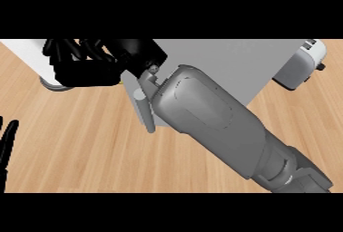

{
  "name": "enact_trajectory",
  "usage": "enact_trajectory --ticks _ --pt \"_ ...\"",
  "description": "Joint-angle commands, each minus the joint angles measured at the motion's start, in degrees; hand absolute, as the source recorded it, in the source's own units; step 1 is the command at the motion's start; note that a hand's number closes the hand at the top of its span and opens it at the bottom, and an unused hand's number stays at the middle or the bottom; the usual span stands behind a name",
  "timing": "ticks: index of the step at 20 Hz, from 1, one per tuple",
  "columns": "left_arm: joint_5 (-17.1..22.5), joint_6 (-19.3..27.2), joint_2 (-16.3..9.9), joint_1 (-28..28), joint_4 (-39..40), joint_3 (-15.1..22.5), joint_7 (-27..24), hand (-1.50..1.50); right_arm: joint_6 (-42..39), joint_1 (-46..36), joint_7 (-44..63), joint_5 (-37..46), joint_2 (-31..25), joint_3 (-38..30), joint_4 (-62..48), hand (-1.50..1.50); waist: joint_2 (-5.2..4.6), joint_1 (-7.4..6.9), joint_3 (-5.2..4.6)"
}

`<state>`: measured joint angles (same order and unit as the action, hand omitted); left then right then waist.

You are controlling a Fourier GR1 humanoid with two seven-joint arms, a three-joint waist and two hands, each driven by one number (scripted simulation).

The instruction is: Pick up the wine, place it into the cabinet and close the cabinet

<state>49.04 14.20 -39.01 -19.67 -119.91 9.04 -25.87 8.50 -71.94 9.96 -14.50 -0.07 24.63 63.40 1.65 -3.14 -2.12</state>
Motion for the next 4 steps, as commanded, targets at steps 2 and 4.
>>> enact_trajectory --ticks 2,4 --pt "-1.38 -0.13 0.77 -0.13 0.51 1.34 -0.45 -1.5 2.04 1.99 -1.83 2.27 -6.6 -4.45 -7.92 1.5 -2.45 2.14 2.01" --pt "-0.65 0.43 0.9 0.62 0.63 0.48 0.06 -1.5 1.85 2.67 -2.29 2.33 -6.03 -3.69 -8.74 1.5 -2.44 2.54 2.03"
